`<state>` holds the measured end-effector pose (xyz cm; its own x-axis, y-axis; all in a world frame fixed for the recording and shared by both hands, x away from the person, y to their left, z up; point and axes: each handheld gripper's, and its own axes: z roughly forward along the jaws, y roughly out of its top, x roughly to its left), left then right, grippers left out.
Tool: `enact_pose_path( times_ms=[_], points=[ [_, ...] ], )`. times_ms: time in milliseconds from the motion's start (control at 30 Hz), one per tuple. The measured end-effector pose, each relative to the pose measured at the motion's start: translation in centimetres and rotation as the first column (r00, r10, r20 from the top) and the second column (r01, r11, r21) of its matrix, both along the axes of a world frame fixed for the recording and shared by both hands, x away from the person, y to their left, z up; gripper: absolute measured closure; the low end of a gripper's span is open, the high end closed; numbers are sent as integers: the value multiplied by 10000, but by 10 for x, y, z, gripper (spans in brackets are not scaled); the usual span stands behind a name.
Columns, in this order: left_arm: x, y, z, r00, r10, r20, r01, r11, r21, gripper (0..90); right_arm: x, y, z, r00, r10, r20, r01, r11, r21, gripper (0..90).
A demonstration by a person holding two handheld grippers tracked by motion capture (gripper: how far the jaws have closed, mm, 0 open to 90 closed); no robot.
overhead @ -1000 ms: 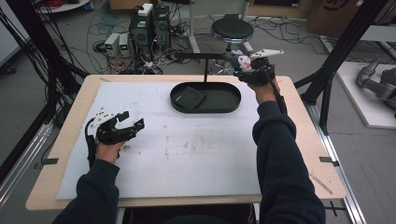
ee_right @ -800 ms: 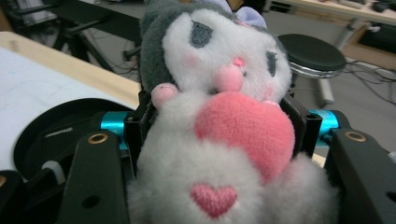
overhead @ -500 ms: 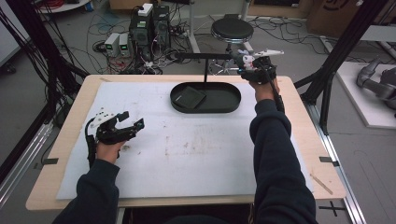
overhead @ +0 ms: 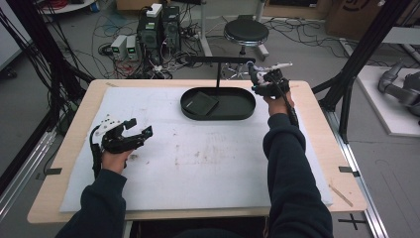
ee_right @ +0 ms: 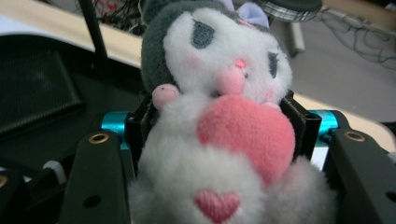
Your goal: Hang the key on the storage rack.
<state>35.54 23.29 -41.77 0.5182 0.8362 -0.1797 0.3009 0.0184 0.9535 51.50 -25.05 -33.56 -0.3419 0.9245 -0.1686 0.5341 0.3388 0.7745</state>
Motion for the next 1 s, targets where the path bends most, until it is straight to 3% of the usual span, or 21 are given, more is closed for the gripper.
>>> enact_pose_path(
  times_ms=[200, 233, 367, 500, 700, 800, 1000],
  points=[
    [0, 0, 0, 10000, 4, -15, -4, 10000, -23, 222, 5, 22, -11, 9993, 364, -104, -365, 9992, -145, 416],
    [0, 0, 0, 10000, 23, -14, -23, 10000, -26, 221, 7, 27, -15, 9991, 392, -139, -390, 9992, 121, 416],
    [0, 2, 0, 10000, -4, -61, 4, 10000, -22, 221, 8, 31, -21, 9989, 390, -262, -377, 9982, 456, 400],
    [0, 3, 0, 10000, 80, -21, -80, 9999, -80, 221, 9, 34, -23, 9996, 287, 5, -287, 9986, 451, 251],
    [-1, 4, 0, 10000, 82, -31, -82, 10000, -27, 221, 3, 33, -14, 9979, 581, 274, -594, 9969, 510, 213],
    [-1, 3, 0, 10000, 23, -43, -24, 10000, -83, 221, -5, 30, -4, 9939, 1027, 403, -1049, 9928, 570, 207],
    [-1, 4, 1, 10000, 38, -46, -39, 9999, -155, 221, -25, 16, 14, 9803, 1973, 56, -1970, 9766, 856, 190]
  ],
)
